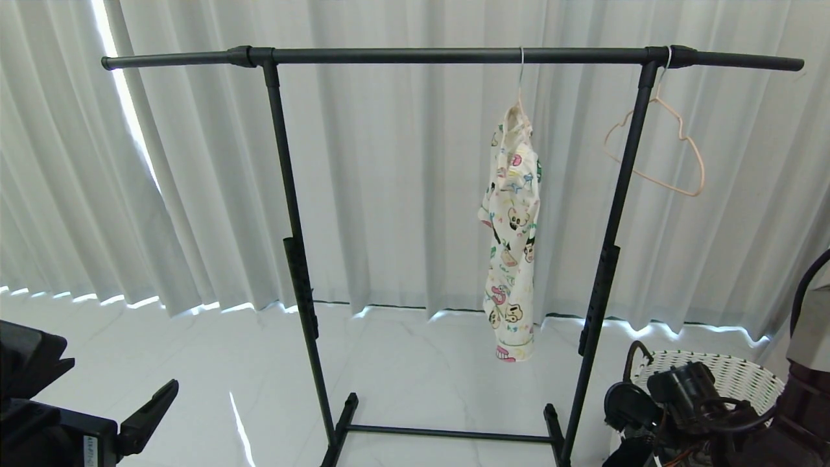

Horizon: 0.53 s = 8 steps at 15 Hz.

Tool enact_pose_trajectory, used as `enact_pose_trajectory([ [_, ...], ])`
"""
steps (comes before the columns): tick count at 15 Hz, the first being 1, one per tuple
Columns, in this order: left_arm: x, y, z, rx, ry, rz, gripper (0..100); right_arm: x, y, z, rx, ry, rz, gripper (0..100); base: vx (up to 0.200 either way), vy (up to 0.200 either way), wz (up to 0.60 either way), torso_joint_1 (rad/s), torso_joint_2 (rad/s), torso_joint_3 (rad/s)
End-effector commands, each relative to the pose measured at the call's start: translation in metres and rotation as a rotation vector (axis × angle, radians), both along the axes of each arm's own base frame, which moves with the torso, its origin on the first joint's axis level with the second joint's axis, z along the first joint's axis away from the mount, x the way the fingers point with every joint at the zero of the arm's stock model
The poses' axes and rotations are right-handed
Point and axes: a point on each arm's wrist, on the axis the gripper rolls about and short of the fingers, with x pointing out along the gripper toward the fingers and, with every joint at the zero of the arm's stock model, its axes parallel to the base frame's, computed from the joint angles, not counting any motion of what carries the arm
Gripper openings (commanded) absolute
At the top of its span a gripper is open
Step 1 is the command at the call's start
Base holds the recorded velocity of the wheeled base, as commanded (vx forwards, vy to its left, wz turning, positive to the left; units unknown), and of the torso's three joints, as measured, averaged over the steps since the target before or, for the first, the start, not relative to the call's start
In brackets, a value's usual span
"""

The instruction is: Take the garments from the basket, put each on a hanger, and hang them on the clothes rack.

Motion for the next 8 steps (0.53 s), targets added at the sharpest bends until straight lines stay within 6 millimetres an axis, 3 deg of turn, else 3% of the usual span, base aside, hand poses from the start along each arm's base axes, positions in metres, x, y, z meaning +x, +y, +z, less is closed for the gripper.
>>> enact_pose_trajectory([
  [1,0.000,0.000,0.000,-0.002,0.000,0.002,100,0.000,0.000,-0.003,-0.008,0.010,-0.003,0,0.000,0.000,0.00,0.000,0.00,0.000],
  [4,-0.002,0.000,-0.004,-0.001,0.011,-0.001,100,0.002,0.001,-0.002,-0.001,-0.016,-0.005,0,0.000,0.000,0.00,0.000,0.00,0.000],
  [8,-0.003,0.000,-0.007,0.001,0.025,-0.001,100,-0.001,0.010,0.033,0.061,-0.125,0.051,0,0.000,0.000,0.00,0.000,0.00,0.000],
])
